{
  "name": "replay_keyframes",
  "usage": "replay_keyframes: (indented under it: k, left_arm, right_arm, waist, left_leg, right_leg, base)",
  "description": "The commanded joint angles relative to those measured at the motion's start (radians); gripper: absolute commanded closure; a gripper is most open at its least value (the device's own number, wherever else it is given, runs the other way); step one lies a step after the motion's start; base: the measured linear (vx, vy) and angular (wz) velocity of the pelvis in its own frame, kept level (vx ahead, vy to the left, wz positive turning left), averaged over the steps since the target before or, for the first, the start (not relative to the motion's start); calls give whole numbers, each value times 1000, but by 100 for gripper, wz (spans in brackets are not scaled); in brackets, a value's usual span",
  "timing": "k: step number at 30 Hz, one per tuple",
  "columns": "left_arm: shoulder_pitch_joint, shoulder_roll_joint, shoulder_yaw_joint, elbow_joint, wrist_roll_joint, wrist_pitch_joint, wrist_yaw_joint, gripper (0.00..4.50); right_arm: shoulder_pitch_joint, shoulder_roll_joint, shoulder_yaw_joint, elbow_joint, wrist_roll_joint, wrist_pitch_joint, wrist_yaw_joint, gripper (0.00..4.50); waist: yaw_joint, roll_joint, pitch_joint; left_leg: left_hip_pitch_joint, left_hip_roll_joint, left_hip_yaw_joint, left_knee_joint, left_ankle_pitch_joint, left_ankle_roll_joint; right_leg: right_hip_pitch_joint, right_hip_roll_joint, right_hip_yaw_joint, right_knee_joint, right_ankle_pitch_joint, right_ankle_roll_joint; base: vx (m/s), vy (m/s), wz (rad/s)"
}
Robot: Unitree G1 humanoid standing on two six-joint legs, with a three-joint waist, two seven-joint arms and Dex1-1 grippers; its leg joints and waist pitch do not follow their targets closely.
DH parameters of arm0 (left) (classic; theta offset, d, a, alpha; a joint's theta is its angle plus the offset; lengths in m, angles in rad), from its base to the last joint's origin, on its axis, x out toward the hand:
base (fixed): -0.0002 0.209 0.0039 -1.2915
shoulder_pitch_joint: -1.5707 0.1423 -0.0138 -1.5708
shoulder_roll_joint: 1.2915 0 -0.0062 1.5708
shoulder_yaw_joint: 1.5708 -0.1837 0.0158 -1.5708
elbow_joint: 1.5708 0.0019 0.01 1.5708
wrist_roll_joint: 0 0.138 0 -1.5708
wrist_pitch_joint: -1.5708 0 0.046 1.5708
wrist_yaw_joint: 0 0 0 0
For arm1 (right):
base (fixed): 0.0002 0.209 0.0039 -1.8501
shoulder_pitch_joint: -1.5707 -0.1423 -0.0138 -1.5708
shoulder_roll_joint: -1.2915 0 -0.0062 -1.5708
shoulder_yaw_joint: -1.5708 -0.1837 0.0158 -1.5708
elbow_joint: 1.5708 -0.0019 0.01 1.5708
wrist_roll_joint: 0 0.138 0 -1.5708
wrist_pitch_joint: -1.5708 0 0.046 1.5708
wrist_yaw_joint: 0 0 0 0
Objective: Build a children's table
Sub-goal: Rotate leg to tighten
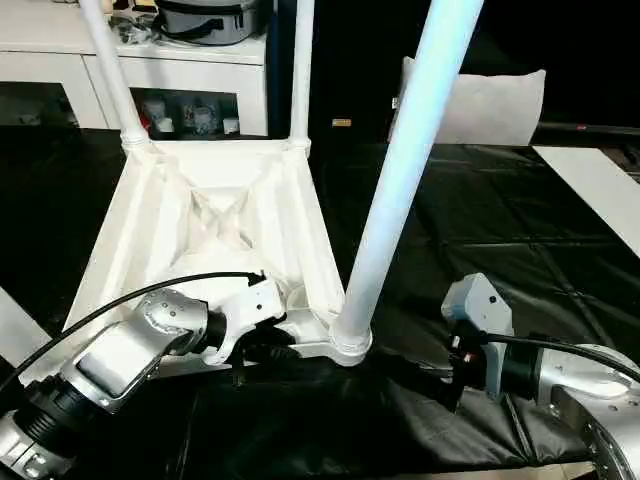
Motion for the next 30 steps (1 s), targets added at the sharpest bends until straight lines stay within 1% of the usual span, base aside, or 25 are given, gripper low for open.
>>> replay_keyframes:
  k: [1,2,3,4,6,7,9,10,11,12,13,14,15,18,19,20,21,22,23,24,25,27,28,29,30]
  left_arm:
    - [-11,17,32,49,27,-52,29,392]
    - [-9,28,57,66,15,-100,20,389]
    - [-9,30,60,68,13,-107,17,389]
    - [-8,44,81,83,4,-137,5,427]
    - [-10,54,92,98,0,-154,0,435]
    - [-10,55,95,102,0,-157,0,432]
    - [-12,65,111,136,-10,-196,-13,438]
    - [-10,69,114,146,-18,-206,-27,445]
    - [-9,71,115,153,-24,-216,-39,445]
    - [-7,79,110,162,-24,-245,-57,445]
    - [-6,85,106,171,-22,-271,-69,445]
    - [-4,88,105,178,-26,-294,-83,445]
    - [-3,89,106,184,-29,-310,-93,445]
    - [-2,94,107,207,-36,-372,-133,445]
    - [-2,94,107,207,-36,-372,-133,445]
    - [-2,97,105,207,-39,-381,-156,450]
    - [-2,100,102,207,-39,-388,-167,450]
    - [-1,105,96,206,-37,-404,-183,450]
    - [0,109,92,206,-35,-415,-194,450]
    - [-3,113,84,212,-36,-437,-212,450]
    - [-3,113,84,212,-36,-437,-212,450]
    - [-11,114,75,225,-31,-466,-233,450]
    - [-14,114,73,230,-29,-475,-239,450]
    - [-17,114,71,236,-26,-485,-245,450]
    - [-19,113,70,240,-24,-491,-248,450]
  right_arm:
    - [-14,-3,12,16,-2,-7,0,0]
    - [-19,8,23,38,-16,-28,0,0]
    - [-20,9,24,41,-18,-31,-1,0]
    - [-27,22,36,66,-34,-53,-6,0]
    - [-34,33,44,83,-42,-66,-11,0]
    - [-36,36,46,86,-44,-67,-13,0]
    - [-62,66,70,114,-63,-70,-44,0]
    - [-79,82,81,127,-72,-71,-63,0]
    - [-92,94,89,136,-78,-72,-77,0]
    - [-116,116,100,158,-76,-65,-91,0]
    - [-132,132,108,174,-74,-62,-98,0]
    - [-152,143,120,193,-77,-63,-96,0]
    - [-166,151,131,208,-80,-65,-92,0]
    - [-227,175,169,285,-97,-116,-36,0]
    - [-227,175,169,285,-97,-116,-36,0]
    - [-247,176,181,318,-94,-155,13,27]
    - [-255,175,185,331,-91,-162,32,27]
    - [-271,172,193,354,-83,-169,67,27]
    - [-282,170,198,368,-77,-171,90,36]
    - [-309,165,218,405,-77,-179,135,47]
    - [-309,165,218,405,-77,-179,135,59]
    - [-354,163,251,466,-90,-195,185,71]
    - [-372,167,262,492,-98,-207,197,71]
    - [-390,175,270,521,-106,-218,206,91]
    - [-401,180,275,540,-112,-226,210,91]
  waist:
    - [5,-7,-28]
    - [3,-11,-28]
    - [4,-8,-28]
    - [3,-11,-29]
    - [1,-10,-31]
    - [0,-10,-33]
    - [-5,-9,-38]
    - [-5,-7,-40]
    - [-8,-8,-42]
    - [-12,-8,-42]
    - [-12,-7,-42]
    - [-13,-9,-42]
    - [-13,-7,-42]
    - [-15,-7,-39]
    - [-14,-6,-39]
    - [-11,-9,-40]
    - [-12,-7,-39]
    - [-9,-5,-39]
    - [-8,-5,-40]
    - [-7,-6,-41]
    - [-7,-5,-42]
    - [-3,-6,-43]
    - [-1,-6,-44]
    - [2,-5,-44]
    - [4,-5,-44]
  left_leg:
    - [11,87,-38,-88,-260,21]
    - [10,86,-36,-88,-263,20]
    - [9,86,-38,-88,-261,19]
    - [8,86,-37,-88,-260,18]
    - [6,87,-38,-90,-242,16]
    - [7,88,-37,-89,-230,19]
    - [0,86,-36,-87,-169,34]
    - [3,86,-35,-84,-158,37]
    - [0,84,-35,-82,-131,44]
    - [1,82,-32,-80,-118,53]
    - [1,83,-31,-80,-118,55]
    - [1,82,-29,-79,-115,62]
    - [0,82,-28,-79,-115,62]
    - [3,85,-22,-79,-142,52]
    - [4,86,-22,-80,-150,49]
    - [6,87,-20,-79,-156,47]
    - [5,88,-21,-80,-157,47]
    - [6,90,-20,-80,-154,47]
    - [6,90,-19,-81,-147,49]
    - [6,90,-19,-80,-144,51]
    - [5,89,-19,-80,-135,56]
    - [6,89,-16,-77,-121,61]
    - [7,89,-16,-76,-118,63]
    - [8,89,-15,-75,-115,63]
    - [9,88,-13,-74,-115,63]
  right_leg:
    - [7,-112,59,-119,-292,-162]
    - [7,-113,60,-120,-297,-159]
    - [6,-114,59,-120,-299,-160]
    - [6,-113,59,-120,-298,-158]
    - [7,-112,58,-115,-262,-164]
    - [6,-109,57,-110,-222,-169]
    - [10,-106,55,-98,-106,-185]
    - [8,-105,55,-96,-78,-192]
    - [12,-105,54,-89,-25,-204]
    - [10,-104,54,-86,10,-215]
    - [12,-104,54,-85,18,-219]
    - [13,-105,54,-86,22,-223]
    - [13,-105,54,-85,20,-226]
    - [10,-107,56,-89,-31,-232]
    - [10,-108,56,-90,-44,-231]
    - [10,-109,56,-90,-57,-231]
    - [10,-109,56,-90,-62,-230]
    - [9,-107,57,-90,-57,-228]
    - [9,-106,57,-87,-39,-232]
    - [9,-106,57,-86,-31,-234]
    - [10,-106,56,-84,-15,-241]
    - [10,-106,57,-81,15,-248]
    - [9,-106,56,-80,20,-250]
    - [8,-107,56,-80,22,-256]
    - [7,-107,56,-80,22,-258]
  base:
    - [0,0,0]
    - [0,0,0]
    - [0,0,0]
    - [0,0,0]
    - [0,0,0]
    - [0,0,0]
    - [0,0,0]
    - [0,0,0]
    - [0,0,0]
    - [0,0,0]
    - [0,0,0]
    - [0,0,0]
    - [0,0,0]
    - [0,0,0]
    - [0,0,0]
    - [0,0,0]
    - [0,0,0]
    - [0,0,0]
    - [0,0,0]
    - [0,0,0]
    - [0,0,0]
    - [0,0,0]
    - [0,0,0]
    - [0,0,0]
    - [0,0,0]
